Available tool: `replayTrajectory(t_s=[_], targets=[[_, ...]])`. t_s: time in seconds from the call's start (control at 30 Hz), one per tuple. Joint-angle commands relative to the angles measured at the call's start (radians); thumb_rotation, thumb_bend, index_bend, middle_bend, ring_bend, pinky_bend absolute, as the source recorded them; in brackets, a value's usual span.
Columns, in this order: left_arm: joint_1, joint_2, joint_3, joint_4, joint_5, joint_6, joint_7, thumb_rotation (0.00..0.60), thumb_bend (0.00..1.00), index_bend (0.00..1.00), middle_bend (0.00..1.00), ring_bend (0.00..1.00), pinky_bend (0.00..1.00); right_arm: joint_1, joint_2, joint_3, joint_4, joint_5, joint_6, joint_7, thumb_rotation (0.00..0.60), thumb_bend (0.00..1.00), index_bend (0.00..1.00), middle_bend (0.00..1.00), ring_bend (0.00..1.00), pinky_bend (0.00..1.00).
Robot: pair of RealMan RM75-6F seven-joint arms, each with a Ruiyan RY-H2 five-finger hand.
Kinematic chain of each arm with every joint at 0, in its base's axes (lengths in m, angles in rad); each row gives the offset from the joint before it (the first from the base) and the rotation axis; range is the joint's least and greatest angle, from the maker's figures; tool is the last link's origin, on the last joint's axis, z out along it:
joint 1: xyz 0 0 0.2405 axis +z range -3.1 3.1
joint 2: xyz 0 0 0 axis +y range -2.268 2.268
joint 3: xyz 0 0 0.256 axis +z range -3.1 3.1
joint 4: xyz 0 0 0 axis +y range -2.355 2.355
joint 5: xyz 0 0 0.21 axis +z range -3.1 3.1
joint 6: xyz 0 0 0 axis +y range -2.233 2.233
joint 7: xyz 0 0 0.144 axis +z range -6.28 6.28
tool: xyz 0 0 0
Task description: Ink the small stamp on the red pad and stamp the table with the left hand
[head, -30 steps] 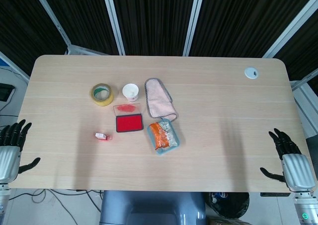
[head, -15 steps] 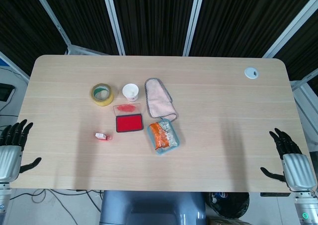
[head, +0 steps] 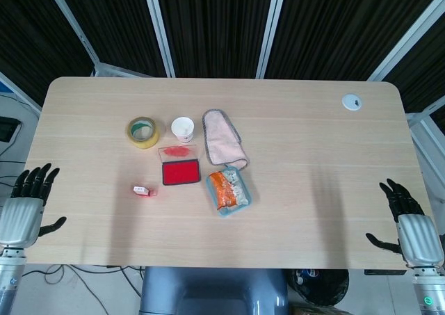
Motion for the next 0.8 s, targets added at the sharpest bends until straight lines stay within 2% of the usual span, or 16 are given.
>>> replayTrajectory(t_s=[0.03,0.27,0.4,0.8], targets=[[-0.05,-0.002,-0.017,-0.036,-0.034,-0.076,0.067,0.6,0.05,0.0,0.0,0.0,0.07,0.001,0.001,-0.001,-0.001,0.002,-0.005,0.002,0.6,0.12,0.0,0.0,0.0,0.18],[-0.162,-0.033,-0.064,-0.091,-0.177,-0.254,0.208,0.6,0.06,0.05,0.01,0.04,0.14,0.002,0.004,0.001,-0.01,0.014,-0.014,0.008,0.6,0.12,0.0,0.0,0.0,0.18],[-0.224,-0.064,-0.084,-0.097,-0.28,-0.335,0.303,0.6,0.08,0.08,0.05,0.04,0.15,0.003,0.007,0.001,-0.014,0.016,-0.018,0.017,0.6,0.12,0.0,0.0,0.0,0.18],[-0.377,-0.199,-0.109,0.0,-0.489,-0.437,0.509,0.6,0.13,0.25,0.24,0.16,0.25,0.006,0.017,0.001,-0.022,0.021,-0.029,0.043,0.6,0.12,0.0,0.0,0.0,0.18]])
